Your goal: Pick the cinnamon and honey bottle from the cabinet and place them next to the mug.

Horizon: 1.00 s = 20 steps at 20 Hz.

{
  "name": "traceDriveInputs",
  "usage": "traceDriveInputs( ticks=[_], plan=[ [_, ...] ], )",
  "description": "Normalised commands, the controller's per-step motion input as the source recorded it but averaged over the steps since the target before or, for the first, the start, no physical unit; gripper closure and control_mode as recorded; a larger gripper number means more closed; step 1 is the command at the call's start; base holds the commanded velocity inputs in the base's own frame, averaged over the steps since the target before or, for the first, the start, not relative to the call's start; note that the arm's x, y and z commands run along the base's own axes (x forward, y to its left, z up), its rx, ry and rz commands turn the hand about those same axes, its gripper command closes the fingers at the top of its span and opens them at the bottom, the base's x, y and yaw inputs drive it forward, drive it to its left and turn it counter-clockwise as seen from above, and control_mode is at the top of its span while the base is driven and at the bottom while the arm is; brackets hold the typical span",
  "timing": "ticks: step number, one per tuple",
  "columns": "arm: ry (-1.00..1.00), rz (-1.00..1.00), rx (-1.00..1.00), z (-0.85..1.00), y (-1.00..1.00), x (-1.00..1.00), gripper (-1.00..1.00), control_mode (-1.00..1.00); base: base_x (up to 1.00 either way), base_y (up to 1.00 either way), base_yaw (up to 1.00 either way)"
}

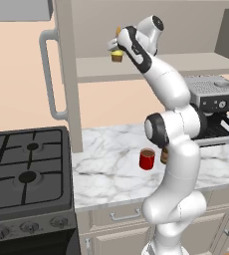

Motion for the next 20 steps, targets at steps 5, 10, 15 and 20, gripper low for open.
traceDriveInputs(
  ticks=[5, 10, 15, 20],
  plan=[
    [0.00, 0.00, 0.00, 0.00, -0.14, -0.79, 1.00, -1.00, 0.00, 0.00, 0.00],
    [0.00, 0.00, 0.00, 0.00, -0.16, -0.99, 1.00, -1.00, 0.00, 0.00, 0.00],
    [-0.01, 0.00, 0.00, -0.05, -0.12, -1.00, 1.00, -1.00, 0.00, 0.00, 0.00],
    [0.00, 0.08, 0.00, -0.15, -0.23, -0.76, 1.00, -1.00, 0.00, 0.00, 0.00]
  ],
)
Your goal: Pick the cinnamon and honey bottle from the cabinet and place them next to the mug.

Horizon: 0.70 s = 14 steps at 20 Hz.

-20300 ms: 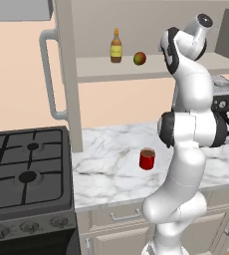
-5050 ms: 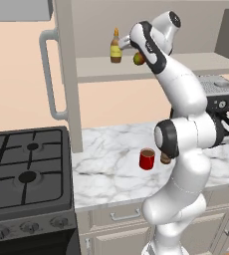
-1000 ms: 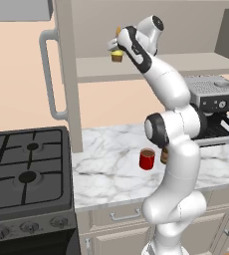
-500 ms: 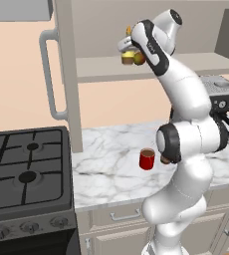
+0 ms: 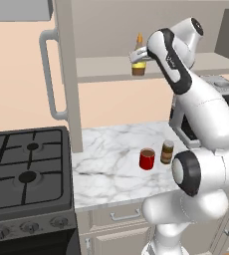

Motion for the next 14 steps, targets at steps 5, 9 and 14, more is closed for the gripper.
traceDriveInputs(
  ticks=[5, 9, 14],
  plan=[
    [0.00, 0.14, 0.00, -0.30, -0.40, -0.74, 1.00, -1.00, 0.00, 0.00, 0.00],
    [0.00, 0.14, 0.00, -0.43, -0.47, -0.86, 1.00, -1.00, 0.00, 0.00, 0.00],
    [0.00, 0.19, 0.00, -0.60, -0.60, -0.79, 1.00, -1.00, 0.00, 0.00, 0.00]
  ],
)
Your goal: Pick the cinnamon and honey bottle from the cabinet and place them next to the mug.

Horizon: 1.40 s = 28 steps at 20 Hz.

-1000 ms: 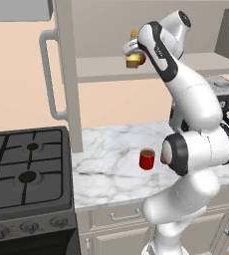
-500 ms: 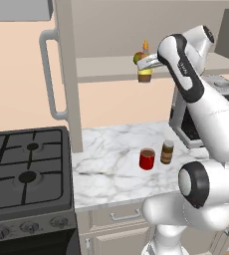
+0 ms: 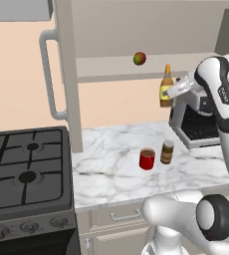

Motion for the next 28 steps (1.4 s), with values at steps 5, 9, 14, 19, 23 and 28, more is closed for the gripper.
traceDriveInputs(
  ticks=[5, 9, 14, 19, 23, 28],
  plan=[
    [0.00, 0.22, 0.00, -0.71, -0.54, -0.66, 1.00, -1.00, 0.00, 0.00, 0.00],
    [-0.01, 0.21, -0.01, -0.74, -0.43, -0.35, 1.00, -1.00, 0.00, 0.00, 0.00],
    [-0.02, 0.15, 0.00, -0.67, -0.15, 0.01, 1.00, -1.00, 0.00, 0.00, 0.00],
    [-0.12, 0.12, 0.00, -0.41, 0.00, 0.16, 1.00, -1.00, 0.00, 0.00, 0.00],
    [-0.17, 0.14, 0.00, -0.40, 0.00, 0.30, 1.00, -1.00, 0.00, 0.00, 0.00],
    [-0.21, 0.14, 0.00, -0.39, 0.00, 0.39, 1.00, -1.00, 0.00, 0.00, 0.00]
  ],
)
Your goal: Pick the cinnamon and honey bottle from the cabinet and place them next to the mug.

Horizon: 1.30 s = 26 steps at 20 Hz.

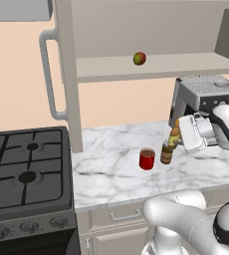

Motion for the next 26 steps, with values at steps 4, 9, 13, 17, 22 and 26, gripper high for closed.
traceDriveInputs(
  ticks=[4, 9, 13, 17, 22, 26],
  plan=[
    [-0.21, 0.10, 0.01, -0.35, 0.00, 0.10, 1.00, -1.00, 0.00, 0.00, 0.00],
    [-0.05, 0.02, 0.00, -0.27, -0.04, -0.15, 1.00, -1.00, 0.00, 0.00, 0.00],
    [0.00, -0.08, -0.02, -0.36, 0.00, -0.28, 1.00, -1.00, 0.00, 0.00, 0.00],
    [0.00, -0.21, -0.08, -0.54, 0.00, -0.09, 1.00, -1.00, 0.00, 0.00, 0.00],
    [0.00, -0.26, -0.06, -0.41, -0.01, -0.01, 1.00, -1.00, 0.00, 0.00, 0.00],
    [0.00, -0.24, -0.01, -0.28, 0.00, 0.01, 1.00, -1.00, 0.00, 0.00, 0.00]
  ],
)
